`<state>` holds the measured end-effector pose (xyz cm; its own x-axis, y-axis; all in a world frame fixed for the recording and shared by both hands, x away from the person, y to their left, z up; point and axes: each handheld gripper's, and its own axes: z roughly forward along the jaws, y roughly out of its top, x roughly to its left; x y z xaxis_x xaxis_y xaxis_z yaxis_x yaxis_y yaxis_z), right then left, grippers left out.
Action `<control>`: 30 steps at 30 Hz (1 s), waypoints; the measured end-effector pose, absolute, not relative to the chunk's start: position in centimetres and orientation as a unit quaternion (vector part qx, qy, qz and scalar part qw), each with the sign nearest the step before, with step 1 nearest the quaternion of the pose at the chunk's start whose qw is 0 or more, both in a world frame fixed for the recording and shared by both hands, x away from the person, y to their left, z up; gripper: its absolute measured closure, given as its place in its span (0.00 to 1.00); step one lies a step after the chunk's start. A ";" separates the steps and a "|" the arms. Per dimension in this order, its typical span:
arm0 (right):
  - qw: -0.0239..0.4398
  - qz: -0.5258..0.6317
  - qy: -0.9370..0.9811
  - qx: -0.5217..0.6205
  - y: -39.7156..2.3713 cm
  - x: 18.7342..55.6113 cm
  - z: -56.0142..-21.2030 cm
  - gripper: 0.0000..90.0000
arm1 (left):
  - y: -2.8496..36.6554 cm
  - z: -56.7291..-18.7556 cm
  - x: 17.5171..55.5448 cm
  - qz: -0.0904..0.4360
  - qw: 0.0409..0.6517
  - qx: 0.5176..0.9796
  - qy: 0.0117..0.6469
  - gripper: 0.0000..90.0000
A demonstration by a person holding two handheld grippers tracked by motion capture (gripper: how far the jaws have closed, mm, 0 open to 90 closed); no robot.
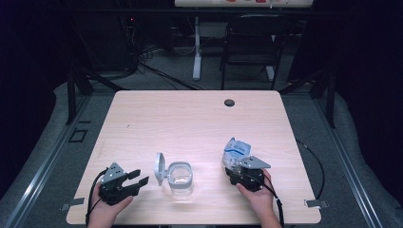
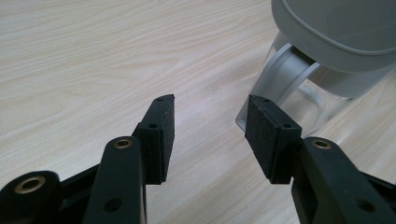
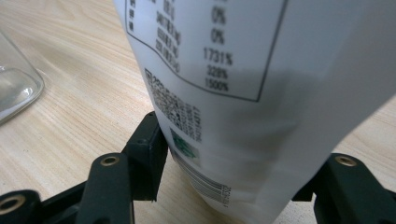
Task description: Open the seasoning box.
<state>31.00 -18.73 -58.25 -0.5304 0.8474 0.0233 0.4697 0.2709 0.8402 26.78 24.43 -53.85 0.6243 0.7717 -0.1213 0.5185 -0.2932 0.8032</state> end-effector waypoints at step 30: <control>0.252 0.426 0.774 0.394 -17.5 30.1 -56.2 0.48 | 24.4 -54.0 26.8 0.148 0.436 0.787 0.410 0.59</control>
